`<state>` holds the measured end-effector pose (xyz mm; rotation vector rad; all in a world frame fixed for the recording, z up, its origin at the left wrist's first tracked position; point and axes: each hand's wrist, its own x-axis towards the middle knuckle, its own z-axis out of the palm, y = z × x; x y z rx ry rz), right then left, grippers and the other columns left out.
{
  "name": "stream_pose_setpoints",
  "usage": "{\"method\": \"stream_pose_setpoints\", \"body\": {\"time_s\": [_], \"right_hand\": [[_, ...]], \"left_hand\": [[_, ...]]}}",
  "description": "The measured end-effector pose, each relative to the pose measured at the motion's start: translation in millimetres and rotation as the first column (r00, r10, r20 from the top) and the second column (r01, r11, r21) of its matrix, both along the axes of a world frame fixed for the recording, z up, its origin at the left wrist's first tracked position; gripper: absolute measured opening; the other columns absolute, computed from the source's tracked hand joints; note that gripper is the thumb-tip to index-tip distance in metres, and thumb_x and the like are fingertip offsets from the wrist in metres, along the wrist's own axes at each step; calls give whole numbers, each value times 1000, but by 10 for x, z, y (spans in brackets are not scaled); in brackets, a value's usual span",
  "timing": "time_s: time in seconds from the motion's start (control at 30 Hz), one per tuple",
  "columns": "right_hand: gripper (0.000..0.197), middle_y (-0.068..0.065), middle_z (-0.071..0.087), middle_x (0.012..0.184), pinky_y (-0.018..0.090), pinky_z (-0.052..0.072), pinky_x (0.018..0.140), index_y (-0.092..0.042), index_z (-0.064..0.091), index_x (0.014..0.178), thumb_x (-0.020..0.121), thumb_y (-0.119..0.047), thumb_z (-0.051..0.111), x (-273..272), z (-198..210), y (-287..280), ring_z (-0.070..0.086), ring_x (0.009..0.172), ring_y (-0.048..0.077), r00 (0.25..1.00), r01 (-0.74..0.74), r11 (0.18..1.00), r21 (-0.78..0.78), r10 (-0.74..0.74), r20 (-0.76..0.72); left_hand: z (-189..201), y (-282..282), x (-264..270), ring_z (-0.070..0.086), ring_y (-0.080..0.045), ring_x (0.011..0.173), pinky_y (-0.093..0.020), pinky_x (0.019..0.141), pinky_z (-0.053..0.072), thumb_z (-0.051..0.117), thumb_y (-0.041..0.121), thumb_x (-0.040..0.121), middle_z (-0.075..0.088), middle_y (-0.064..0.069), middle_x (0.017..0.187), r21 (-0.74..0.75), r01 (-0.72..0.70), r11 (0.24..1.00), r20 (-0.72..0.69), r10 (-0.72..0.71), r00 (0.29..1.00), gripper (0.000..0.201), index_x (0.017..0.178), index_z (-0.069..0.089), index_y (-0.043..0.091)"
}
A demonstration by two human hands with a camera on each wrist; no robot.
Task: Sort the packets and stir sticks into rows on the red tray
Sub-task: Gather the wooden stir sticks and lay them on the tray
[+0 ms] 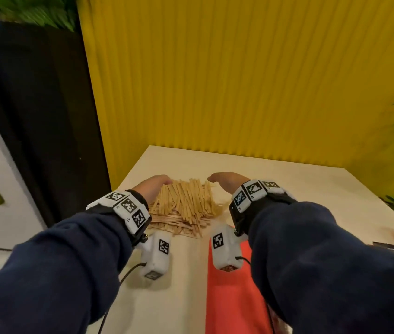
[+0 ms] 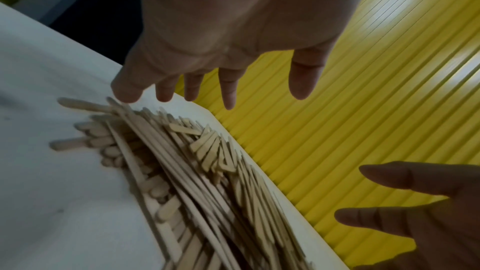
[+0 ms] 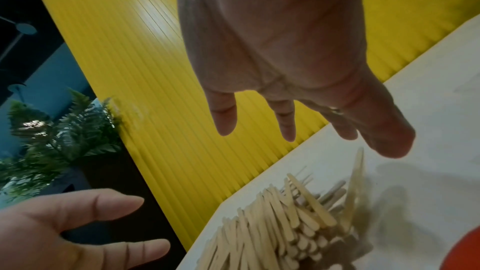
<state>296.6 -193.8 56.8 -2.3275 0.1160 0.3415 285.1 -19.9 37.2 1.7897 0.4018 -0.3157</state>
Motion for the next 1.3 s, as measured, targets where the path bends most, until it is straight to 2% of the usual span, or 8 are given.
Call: {"method": "stream_pose_setpoints", "body": {"time_s": [0.23,0.4,0.53,0.67,0.77,1.03,1.17,1.3], "right_hand": [[37,9,38,146,26,30,102,-8,48,133,98,-19,43,227,-51,-85,36,133,25,991,61,997,55,-54,-121],[37,7,42,143,23,33,95,-11,51,131,97,-26,46,318,-36,-84,40,130,23,968,98,993,70,-79,-237],[53,11,46,139,12,39,55,-3,41,136,92,-29,56,425,-33,-41,46,125,23,932,205,977,55,-178,-316],[83,13,29,149,19,36,88,-9,9,149,88,-35,60,534,-227,74,36,133,28,916,227,973,32,-202,-345],[85,14,23,152,37,29,110,-16,7,149,87,-41,59,608,-315,217,28,137,32,929,161,986,-40,-165,-330],[102,14,20,149,47,30,109,-29,2,149,73,-56,65,530,-511,285,24,136,38,950,43,963,-266,-122,-289],[112,12,15,150,47,26,111,-30,-3,148,69,-60,69,504,-526,270,20,138,36,946,-13,934,-357,-104,-308],[94,13,23,144,44,35,106,-29,2,148,79,-36,65,574,-498,195,33,131,36,946,23,943,-332,-128,-297]], "left_hand": [[-125,-125,404,29,-30,136,-36,107,26,49,27,94,28,-15,151,167,82,982,-171,-53,984,56,143,31,7],[-189,-67,540,18,-31,140,-40,114,20,50,50,88,16,-13,154,480,182,858,-252,-64,966,74,148,20,17],[-344,-119,589,-8,-34,144,-44,116,4,55,54,84,-19,-9,155,490,202,848,-303,-52,952,94,150,-7,25],[-478,-183,590,-17,-38,141,-49,115,-7,42,64,85,-23,-9,154,575,317,754,-364,-112,925,92,147,-16,29],[-508,-270,616,-20,-34,141,-50,115,-10,33,56,92,-23,-8,154,557,327,763,-357,-136,924,78,148,-14,28],[-401,-506,534,-10,-25,145,-44,118,-2,21,57,96,-18,-3,156,238,85,968,-242,-25,970,67,149,-6,28],[-464,-488,579,-7,-25,145,-45,116,-2,25,64,91,-12,-2,157,217,95,972,-239,-41,970,77,150,-8,26],[-492,-460,543,-16,-31,143,-48,117,-2,39,41,96,-18,-6,156,375,332,865,-212,-269,940,65,150,5,29]]}}
